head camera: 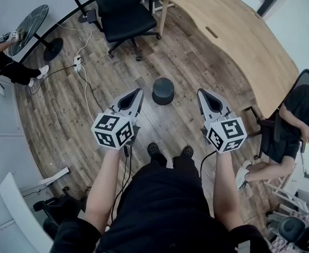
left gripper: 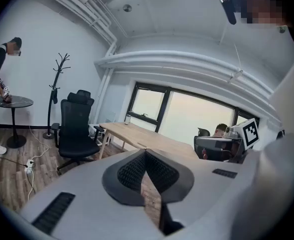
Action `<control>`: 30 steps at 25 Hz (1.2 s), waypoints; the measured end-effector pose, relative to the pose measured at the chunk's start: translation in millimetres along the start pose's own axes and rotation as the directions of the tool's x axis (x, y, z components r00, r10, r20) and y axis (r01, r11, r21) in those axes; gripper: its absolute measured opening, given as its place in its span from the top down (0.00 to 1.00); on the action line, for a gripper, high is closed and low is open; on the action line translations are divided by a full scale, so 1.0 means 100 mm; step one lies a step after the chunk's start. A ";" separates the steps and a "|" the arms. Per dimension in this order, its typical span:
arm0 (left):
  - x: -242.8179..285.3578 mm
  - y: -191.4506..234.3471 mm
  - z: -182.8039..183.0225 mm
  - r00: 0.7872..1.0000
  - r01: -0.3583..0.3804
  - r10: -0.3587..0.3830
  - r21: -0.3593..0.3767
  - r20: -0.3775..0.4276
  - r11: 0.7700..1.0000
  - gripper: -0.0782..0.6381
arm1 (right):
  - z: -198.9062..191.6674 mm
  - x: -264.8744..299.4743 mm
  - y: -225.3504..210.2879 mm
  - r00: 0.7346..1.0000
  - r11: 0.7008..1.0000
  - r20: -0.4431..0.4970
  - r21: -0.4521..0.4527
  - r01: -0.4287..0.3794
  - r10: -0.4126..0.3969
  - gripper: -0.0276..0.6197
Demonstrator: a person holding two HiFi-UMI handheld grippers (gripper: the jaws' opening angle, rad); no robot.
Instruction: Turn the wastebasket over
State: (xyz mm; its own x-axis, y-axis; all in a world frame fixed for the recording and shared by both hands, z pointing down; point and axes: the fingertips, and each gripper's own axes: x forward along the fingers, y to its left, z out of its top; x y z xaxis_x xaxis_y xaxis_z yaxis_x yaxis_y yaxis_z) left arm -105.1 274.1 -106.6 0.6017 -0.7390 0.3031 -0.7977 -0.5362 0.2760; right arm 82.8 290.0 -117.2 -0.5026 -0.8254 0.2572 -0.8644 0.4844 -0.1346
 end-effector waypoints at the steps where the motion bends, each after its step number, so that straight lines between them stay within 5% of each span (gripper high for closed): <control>1: 0.00 0.00 0.01 1.000 -0.003 0.003 0.001 0.001 1.000 0.87 | 0.01 -0.01 0.00 1.000 1.000 0.002 0.000 0.001 -0.001 0.91; 9: -0.09 0.05 0.03 1.000 0.002 -0.002 0.005 0.004 1.000 0.87 | 0.07 0.00 0.07 1.000 1.000 0.014 -0.018 0.006 -0.006 0.91; 15: -0.15 0.10 0.02 1.000 0.003 -0.003 0.006 0.001 1.000 0.87 | 0.06 0.02 0.09 0.999 0.996 0.041 0.092 -0.007 0.004 0.91; 30: -0.20 0.31 -0.30 0.997 0.010 -0.013 -0.043 -0.075 0.999 0.87 | -0.33 0.06 0.18 0.998 0.991 -0.058 0.128 0.034 -0.027 0.91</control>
State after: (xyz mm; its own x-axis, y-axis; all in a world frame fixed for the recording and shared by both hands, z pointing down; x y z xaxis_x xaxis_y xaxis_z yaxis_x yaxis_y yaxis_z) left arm -141.1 284.5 -76.3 0.6133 -0.6996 0.3667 -0.7893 -0.5254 0.3177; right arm 64.7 303.7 -86.7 -0.4775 -0.8198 0.3162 -0.8757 0.4147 -0.2473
